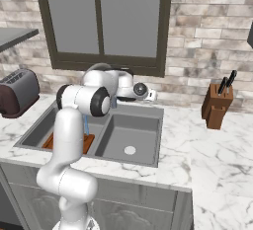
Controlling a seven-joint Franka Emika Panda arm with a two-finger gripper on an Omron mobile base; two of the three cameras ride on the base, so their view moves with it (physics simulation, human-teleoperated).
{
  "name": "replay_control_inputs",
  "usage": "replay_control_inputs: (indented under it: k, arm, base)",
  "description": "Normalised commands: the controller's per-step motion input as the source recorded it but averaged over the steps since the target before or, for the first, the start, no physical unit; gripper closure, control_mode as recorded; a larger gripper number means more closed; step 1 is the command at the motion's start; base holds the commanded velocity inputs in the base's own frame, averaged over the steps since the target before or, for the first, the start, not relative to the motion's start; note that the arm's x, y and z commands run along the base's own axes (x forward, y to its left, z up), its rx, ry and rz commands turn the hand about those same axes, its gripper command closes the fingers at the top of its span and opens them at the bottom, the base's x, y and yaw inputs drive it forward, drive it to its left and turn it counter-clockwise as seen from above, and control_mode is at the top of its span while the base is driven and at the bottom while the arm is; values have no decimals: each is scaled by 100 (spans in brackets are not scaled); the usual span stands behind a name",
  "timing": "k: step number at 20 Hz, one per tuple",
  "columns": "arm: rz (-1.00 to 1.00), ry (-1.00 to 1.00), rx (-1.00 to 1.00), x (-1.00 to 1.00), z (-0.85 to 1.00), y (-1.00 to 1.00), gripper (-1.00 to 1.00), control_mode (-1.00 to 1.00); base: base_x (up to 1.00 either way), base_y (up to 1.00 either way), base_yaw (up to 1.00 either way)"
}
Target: Turn on the sink faucet with hot water and rinse the cutting board for ten seconds, then turn off the faucet. Push the cutting board to reach the water if necessary.
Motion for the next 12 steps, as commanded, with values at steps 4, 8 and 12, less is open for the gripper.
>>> replay_control_inputs:
  k: [4, 8, 12]
  arm:
    - [10, -2, 0, 8, 0, 10, -100, -100]
    - [11, 0, 0, 4, 0, 4, -100, -100]
    - [11, -3, 0, 0, 0, 0, -100, -100]
  base:
    - [0, 0, 0]
    - [0, 0, 0]
    - [0, 0, 0]
